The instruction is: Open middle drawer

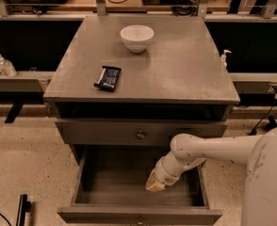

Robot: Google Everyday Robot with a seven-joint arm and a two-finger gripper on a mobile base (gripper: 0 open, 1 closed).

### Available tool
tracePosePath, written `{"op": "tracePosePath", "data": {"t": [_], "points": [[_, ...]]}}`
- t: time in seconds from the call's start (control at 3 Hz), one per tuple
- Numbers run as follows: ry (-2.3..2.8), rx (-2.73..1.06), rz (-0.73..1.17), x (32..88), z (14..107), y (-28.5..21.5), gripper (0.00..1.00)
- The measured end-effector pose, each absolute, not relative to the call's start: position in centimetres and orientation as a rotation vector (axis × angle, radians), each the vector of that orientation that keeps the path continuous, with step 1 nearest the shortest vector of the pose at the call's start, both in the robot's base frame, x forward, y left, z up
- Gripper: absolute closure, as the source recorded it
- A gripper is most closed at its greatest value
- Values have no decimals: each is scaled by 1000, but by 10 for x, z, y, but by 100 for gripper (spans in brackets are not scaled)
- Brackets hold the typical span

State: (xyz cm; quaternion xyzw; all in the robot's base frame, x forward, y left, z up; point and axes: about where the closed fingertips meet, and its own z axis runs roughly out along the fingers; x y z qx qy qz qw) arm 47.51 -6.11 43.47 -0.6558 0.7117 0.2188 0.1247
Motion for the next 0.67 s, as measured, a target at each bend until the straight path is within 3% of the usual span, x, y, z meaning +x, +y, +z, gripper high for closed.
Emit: {"op": "tracePosePath", "data": {"t": [0.67], "points": [[2145,-1848,562,483,404,-48,100]]}}
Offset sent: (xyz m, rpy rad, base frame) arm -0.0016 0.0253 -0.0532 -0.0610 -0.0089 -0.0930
